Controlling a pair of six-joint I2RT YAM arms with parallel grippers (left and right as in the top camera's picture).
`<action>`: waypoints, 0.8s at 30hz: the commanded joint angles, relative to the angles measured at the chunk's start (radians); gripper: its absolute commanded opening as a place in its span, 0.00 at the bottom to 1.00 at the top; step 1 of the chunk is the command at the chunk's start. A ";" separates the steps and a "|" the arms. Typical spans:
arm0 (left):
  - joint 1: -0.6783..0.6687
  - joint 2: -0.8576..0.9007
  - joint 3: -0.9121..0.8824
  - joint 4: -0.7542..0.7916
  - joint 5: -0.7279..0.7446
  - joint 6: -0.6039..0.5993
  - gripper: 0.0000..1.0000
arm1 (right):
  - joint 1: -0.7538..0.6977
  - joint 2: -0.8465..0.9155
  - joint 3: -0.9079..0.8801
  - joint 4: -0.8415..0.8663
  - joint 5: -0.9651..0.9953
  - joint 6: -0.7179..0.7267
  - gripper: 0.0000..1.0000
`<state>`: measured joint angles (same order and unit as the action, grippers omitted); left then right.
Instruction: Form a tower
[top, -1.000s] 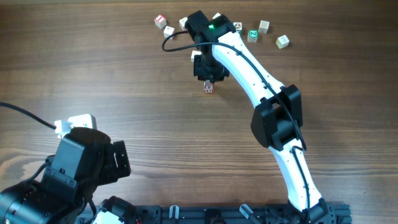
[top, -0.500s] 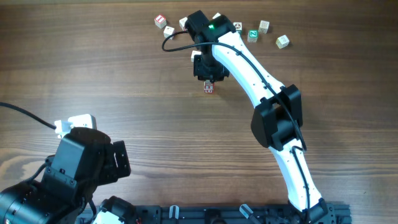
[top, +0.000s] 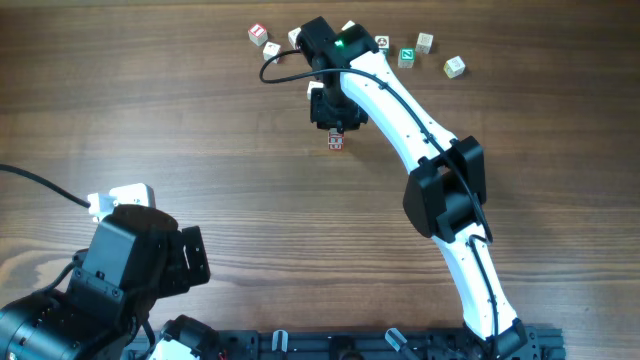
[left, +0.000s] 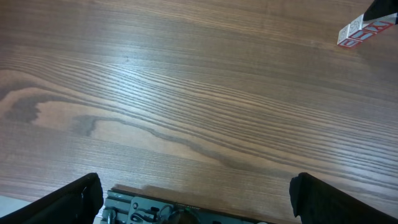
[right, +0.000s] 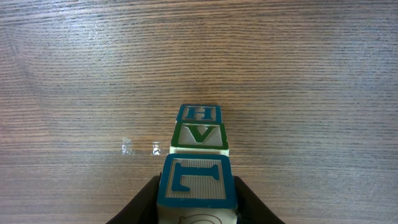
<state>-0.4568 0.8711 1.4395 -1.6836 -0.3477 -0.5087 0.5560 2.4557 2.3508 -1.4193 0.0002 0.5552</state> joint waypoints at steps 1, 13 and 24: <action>0.005 -0.003 0.001 0.000 -0.016 0.016 1.00 | 0.007 -0.005 -0.006 -0.002 0.003 -0.003 0.33; 0.005 -0.003 0.001 0.000 -0.016 0.015 1.00 | 0.008 -0.005 -0.025 -0.003 0.002 0.003 0.33; 0.005 -0.003 0.001 0.000 -0.016 0.016 1.00 | 0.008 -0.006 -0.054 0.033 -0.018 0.024 0.30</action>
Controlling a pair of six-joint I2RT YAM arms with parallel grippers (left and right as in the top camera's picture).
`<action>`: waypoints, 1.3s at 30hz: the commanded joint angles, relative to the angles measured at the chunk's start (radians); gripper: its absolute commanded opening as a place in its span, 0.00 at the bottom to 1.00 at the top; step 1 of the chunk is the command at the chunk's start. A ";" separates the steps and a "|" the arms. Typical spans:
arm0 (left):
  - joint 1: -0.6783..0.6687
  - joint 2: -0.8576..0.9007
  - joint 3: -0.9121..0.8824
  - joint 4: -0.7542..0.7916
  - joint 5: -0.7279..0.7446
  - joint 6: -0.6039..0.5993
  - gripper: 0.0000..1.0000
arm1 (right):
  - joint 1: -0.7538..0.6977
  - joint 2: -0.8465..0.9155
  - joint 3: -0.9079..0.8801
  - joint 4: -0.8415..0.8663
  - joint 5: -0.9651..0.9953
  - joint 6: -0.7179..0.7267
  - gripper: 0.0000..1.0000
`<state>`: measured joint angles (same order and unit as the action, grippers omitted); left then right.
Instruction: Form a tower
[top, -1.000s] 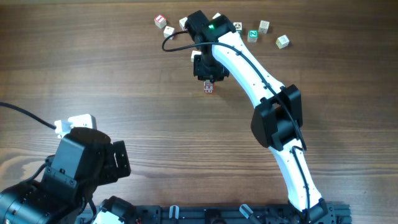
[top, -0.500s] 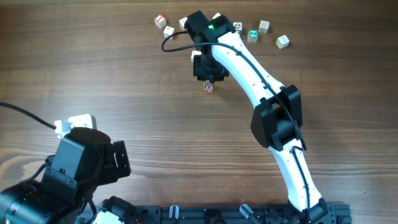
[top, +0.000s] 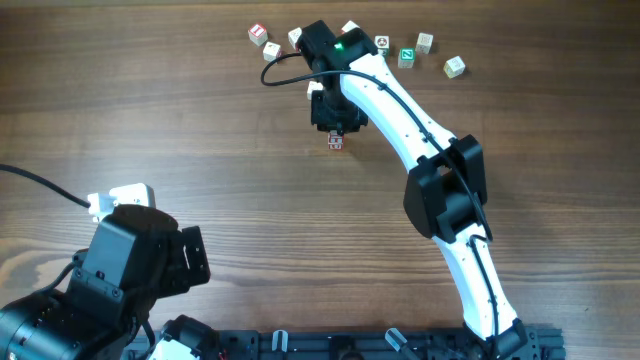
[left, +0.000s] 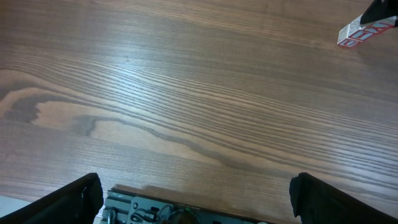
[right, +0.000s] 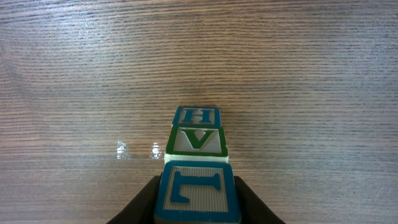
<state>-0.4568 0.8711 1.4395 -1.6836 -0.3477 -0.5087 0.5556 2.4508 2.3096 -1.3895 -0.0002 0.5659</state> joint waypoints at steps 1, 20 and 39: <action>0.005 -0.003 0.001 0.000 -0.016 0.015 1.00 | 0.008 -0.001 -0.013 0.003 -0.017 0.014 0.30; 0.005 -0.003 0.001 0.000 -0.016 0.015 1.00 | 0.008 -0.001 -0.011 0.002 -0.017 0.013 0.61; 0.005 -0.003 0.001 0.000 -0.016 0.016 1.00 | 0.008 -0.650 0.051 -0.219 0.079 0.044 1.00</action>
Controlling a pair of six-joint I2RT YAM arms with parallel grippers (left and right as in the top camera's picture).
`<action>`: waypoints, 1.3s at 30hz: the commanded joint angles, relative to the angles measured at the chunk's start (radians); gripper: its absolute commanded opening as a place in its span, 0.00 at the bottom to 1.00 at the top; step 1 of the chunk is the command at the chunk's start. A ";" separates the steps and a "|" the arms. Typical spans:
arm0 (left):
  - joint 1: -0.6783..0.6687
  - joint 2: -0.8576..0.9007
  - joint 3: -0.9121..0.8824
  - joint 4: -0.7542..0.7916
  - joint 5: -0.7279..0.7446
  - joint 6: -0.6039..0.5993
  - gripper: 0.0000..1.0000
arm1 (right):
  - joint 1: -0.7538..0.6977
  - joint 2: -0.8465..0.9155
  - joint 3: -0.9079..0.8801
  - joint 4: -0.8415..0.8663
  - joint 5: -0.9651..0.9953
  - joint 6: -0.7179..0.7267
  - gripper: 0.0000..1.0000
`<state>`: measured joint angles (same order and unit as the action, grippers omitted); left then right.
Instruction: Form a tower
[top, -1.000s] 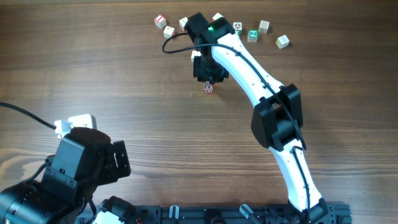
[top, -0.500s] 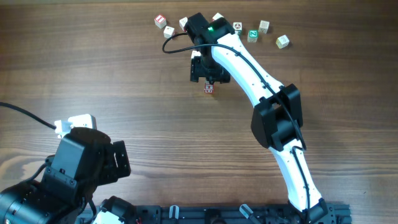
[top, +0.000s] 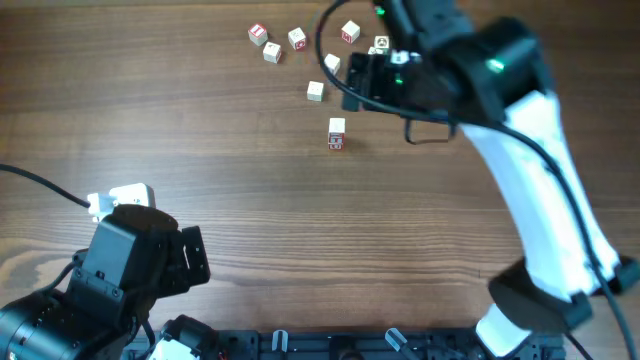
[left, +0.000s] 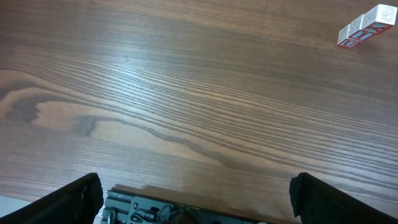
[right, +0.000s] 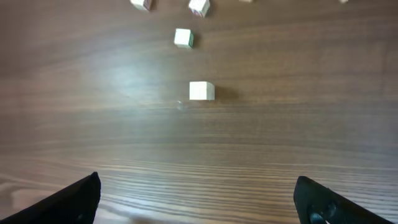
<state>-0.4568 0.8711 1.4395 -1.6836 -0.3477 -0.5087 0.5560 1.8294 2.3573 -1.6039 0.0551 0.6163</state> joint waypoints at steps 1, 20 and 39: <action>0.005 -0.003 0.001 0.000 -0.016 0.016 1.00 | 0.007 -0.040 0.004 -0.004 0.024 -0.015 1.00; 0.005 -0.003 0.001 0.000 -0.016 0.015 1.00 | -0.034 -0.059 -0.400 0.171 0.181 0.392 1.00; 0.005 -0.003 0.001 0.000 -0.016 0.015 1.00 | -0.443 -1.318 -1.614 1.362 -0.031 -0.315 1.00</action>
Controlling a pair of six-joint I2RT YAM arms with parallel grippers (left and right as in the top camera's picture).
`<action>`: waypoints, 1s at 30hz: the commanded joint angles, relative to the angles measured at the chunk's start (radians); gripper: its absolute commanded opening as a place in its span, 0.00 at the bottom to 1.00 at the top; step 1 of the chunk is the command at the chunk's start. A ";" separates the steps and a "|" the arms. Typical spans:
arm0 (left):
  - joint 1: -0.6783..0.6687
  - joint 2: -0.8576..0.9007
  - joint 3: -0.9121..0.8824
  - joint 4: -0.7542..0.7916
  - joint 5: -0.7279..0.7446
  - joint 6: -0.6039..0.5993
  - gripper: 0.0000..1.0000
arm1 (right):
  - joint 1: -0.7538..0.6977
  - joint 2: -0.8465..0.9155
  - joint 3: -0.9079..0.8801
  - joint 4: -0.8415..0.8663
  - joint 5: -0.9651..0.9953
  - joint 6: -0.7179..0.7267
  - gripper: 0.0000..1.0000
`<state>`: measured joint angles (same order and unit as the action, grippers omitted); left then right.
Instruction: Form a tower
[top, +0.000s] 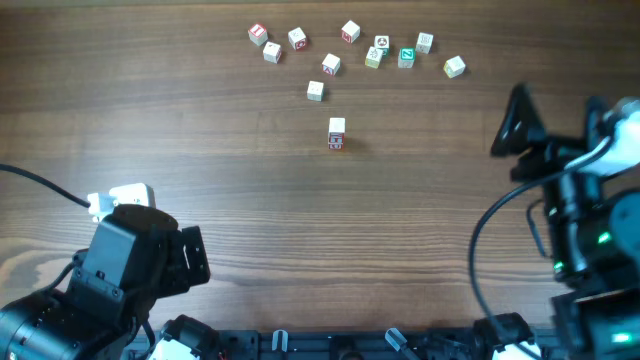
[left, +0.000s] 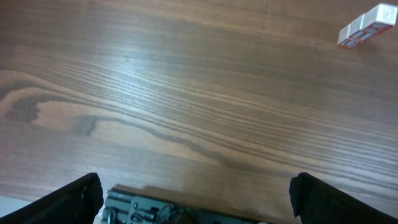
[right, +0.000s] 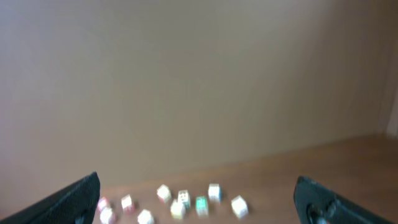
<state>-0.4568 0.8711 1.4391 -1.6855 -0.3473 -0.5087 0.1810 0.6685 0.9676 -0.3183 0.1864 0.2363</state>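
Note:
The tower (top: 336, 133) is a short stack of small lettered blocks standing alone near the table's middle. It also shows at the top right of the left wrist view as a white and red stack (left: 367, 25). My right gripper (top: 515, 122) is open and empty at the table's right side, far from the stack. Its camera looks across at the far loose blocks (right: 186, 202), and that view is blurred. My left gripper (left: 196, 208) is open over bare wood at the near left edge.
Several loose blocks (top: 350, 45) lie scattered along the far edge, with one white block (top: 315, 91) closer to the tower. The left arm's bulk (top: 120, 270) fills the near left corner. A black rail (top: 330, 345) runs along the front edge.
The right arm has gone from above the loose blocks behind the tower to the table's right side, gripper still open. The tower and the left arm have not moved.
My right gripper was first shut on a blue lettered block held on top of the stack, and stayed so at the following moment. Then it was open and raised away, with the stack standing by itself. Now the arm is off to the right.

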 joint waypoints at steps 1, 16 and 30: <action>0.005 -0.003 0.001 0.002 -0.017 0.015 1.00 | -0.090 -0.213 -0.304 0.113 -0.162 0.102 1.00; 0.005 -0.003 0.001 0.002 -0.017 0.015 1.00 | -0.172 -0.666 -0.962 0.411 -0.130 0.241 1.00; 0.005 -0.003 0.001 0.002 -0.017 0.016 1.00 | -0.173 -0.665 -0.962 0.320 -0.244 0.133 1.00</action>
<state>-0.4568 0.8711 1.4391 -1.6840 -0.3477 -0.5087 0.0147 0.0154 0.0063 -0.0006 -0.0380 0.3878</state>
